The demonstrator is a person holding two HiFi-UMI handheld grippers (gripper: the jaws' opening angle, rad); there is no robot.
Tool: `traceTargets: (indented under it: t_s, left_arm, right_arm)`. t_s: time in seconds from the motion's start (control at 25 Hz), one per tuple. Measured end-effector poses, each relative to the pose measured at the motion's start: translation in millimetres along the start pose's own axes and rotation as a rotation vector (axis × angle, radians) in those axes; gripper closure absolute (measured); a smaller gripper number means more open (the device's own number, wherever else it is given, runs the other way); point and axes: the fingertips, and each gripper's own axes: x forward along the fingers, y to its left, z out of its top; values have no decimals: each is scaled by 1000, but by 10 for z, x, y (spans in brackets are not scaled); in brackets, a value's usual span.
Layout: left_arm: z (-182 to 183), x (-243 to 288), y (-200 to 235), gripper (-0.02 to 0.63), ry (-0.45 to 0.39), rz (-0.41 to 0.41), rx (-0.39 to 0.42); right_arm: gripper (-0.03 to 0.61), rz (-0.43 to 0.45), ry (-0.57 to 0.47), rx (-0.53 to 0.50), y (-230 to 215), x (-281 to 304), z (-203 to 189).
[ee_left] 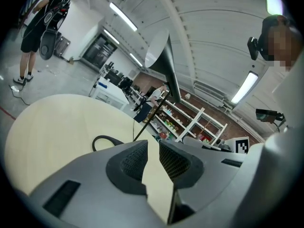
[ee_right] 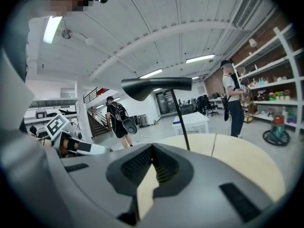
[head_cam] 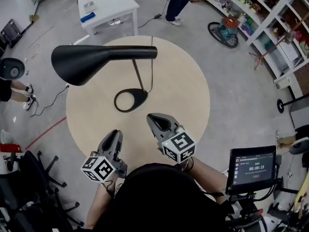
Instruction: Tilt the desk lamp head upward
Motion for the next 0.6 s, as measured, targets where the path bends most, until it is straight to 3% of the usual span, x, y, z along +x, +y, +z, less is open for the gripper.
traceTargets:
  t_s: [0.6]
  left_arm:
    - [-177,127,-54,538,55,-19,-16]
  right_arm:
    - [574,-19,18,25,-59,-112,-120]
